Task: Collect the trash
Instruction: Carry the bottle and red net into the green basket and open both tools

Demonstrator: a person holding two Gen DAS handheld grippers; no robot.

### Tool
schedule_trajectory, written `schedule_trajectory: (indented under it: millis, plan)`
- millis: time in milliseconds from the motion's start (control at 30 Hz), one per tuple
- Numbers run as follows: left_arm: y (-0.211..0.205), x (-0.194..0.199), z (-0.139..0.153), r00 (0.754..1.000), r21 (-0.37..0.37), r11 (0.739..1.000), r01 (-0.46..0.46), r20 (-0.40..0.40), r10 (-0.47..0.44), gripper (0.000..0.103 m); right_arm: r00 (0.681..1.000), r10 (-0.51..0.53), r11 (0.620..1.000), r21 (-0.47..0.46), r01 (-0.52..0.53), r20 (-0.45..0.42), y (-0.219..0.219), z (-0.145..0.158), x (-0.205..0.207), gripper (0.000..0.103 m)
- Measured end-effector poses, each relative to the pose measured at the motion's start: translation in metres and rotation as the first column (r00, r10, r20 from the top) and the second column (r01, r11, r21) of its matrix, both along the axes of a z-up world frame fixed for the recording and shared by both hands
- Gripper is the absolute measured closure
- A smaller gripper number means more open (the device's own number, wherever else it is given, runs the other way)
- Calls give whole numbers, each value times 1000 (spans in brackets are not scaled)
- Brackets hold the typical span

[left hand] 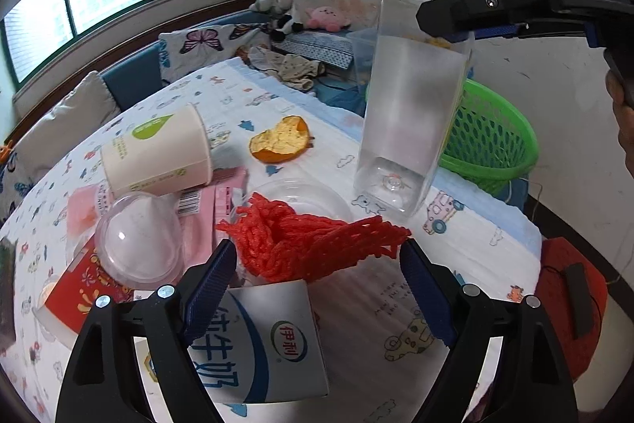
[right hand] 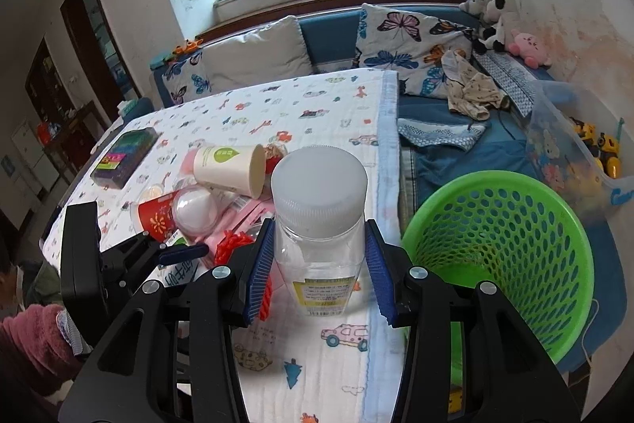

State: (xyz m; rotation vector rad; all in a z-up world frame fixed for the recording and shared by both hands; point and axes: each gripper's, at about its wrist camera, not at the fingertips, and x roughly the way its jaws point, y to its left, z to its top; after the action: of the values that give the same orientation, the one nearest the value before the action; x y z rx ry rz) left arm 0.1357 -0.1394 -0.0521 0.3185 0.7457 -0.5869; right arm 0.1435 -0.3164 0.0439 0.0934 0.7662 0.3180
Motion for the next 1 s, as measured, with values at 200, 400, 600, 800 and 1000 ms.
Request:
schedule_trajectory:
  millis: [200, 400, 600, 800, 1000]
  plan:
    - [-2, 9, -5, 999, 8, 1000, 15, -34, -14, 21, 1000, -5, 1000, 3, 5, 7, -5, 2, -3, 57]
    - [-16, 14, -17, 999, 109, 993, 47, -20, -45, 18, 1000, -16, 1000, -7, 16, 8, -9, 5, -3, 57]
    - [-18, 24, -19, 1000, 127, 992, 16, -21, -13, 33, 998, -52, 999, -14, 52, 23, -20, 12, -3, 57]
    - [-17, 32, -11, 1000, 106, 994, -6, -7, 7, 58, 993, -114, 993, -20, 115, 42, -41, 17, -3, 57]
    - [-13, 36, -2, 1000, 78, 997, -20, -17, 22, 73, 979, -199, 979, -36, 201, 45, -72, 13, -4, 57]
